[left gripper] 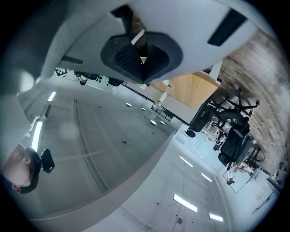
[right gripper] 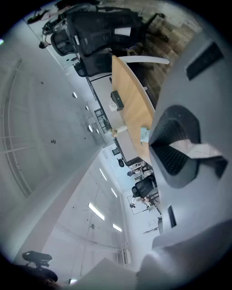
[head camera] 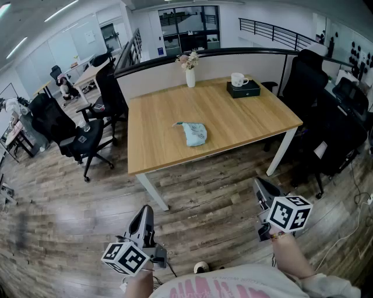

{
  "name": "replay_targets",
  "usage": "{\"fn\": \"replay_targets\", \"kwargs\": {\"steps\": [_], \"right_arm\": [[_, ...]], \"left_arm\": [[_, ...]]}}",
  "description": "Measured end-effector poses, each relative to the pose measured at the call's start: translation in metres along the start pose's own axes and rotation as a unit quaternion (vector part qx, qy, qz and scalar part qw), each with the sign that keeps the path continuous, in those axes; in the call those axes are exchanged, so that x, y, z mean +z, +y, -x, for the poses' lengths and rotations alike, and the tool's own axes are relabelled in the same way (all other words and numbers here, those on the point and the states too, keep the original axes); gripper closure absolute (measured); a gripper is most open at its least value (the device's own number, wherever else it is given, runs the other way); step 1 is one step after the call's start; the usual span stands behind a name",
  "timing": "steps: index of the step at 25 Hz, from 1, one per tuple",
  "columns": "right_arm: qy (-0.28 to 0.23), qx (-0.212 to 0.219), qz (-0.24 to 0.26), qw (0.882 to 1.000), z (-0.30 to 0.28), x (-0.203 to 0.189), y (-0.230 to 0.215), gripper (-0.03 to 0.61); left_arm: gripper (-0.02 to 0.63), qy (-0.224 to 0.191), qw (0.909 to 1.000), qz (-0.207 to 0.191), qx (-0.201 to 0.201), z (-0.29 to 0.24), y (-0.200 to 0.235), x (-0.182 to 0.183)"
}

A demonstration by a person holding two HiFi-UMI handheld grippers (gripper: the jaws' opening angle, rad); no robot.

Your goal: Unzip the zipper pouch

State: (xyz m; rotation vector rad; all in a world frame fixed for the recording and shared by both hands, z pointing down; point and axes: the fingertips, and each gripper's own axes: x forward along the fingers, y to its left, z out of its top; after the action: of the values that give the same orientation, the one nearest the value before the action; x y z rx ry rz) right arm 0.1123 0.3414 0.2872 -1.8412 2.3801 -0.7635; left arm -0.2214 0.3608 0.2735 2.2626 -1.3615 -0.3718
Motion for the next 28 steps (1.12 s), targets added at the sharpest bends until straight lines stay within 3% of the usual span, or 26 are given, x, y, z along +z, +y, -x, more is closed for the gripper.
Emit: {"fn": "replay_targets", "kwargs": {"steps": [10,13,17,21,28], "right_arm": [[0.0,-0.007,0.012,1.0,-0.042,-0.009,0.007,0.581],[0.013,-0.012,0.021,1.0,-0.056,-0.015,0.004,0.581],[0.013,-0.005,-0.011,1.0,-0.08,-0.012,-0.004,0.58],[0.021,-0.012,-0.001,1.0,-0.115,0.001,-0.019,0.58],[0.043,0.019,0.02,0.999,-0.202,0.043,-0.041,0.581]], "left_arm": [[0.612,0.019,0.9995,-0.019,-0.015,-0.039,0.027,0.006],[0.612,0.029,0.9995,-0.007,-0.011,-0.051,0.038,0.0],[0.612,0.034,0.9993,0.0,-0.016,-0.075,0.045,-0.001],[0.612,0.036,0.999,-0.017,-0.02,-0.109,0.053,0.005],[0.612,-0.006,1.0,0.006,0.004,-0.185,0.075,0.035]]}}
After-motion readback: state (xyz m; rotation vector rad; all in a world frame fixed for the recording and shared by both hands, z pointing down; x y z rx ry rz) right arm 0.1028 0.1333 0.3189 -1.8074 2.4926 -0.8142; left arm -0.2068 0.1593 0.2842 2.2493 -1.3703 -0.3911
